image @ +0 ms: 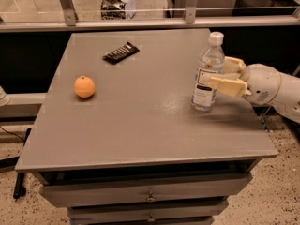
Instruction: Place blue plastic bottle upright
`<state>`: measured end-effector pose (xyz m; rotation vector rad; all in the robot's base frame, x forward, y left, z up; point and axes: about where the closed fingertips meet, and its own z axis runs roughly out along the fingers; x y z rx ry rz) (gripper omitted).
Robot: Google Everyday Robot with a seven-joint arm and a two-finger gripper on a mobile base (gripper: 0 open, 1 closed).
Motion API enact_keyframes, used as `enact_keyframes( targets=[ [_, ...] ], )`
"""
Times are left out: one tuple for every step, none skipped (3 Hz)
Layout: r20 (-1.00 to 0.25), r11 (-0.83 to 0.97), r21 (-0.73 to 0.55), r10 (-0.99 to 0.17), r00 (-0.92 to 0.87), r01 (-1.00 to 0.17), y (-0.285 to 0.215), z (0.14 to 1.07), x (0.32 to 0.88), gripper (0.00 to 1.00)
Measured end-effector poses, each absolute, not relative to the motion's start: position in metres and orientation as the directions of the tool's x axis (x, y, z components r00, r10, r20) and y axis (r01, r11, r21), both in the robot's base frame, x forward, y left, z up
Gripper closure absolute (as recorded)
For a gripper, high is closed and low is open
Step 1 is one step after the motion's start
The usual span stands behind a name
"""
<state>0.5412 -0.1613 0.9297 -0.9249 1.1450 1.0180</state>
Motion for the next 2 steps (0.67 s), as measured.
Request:
enact_keyframes(
  targets=[
    [-0.984, 0.271, -0.067, 0.141, 0.108, -0.960, -0.1601, 0.9288, 0.5383, 0.00],
    [-0.985, 0.265, -0.070, 0.135, 0.109, -0.962, -0.1597, 0.9283, 0.5359, 0.00]
  ],
)
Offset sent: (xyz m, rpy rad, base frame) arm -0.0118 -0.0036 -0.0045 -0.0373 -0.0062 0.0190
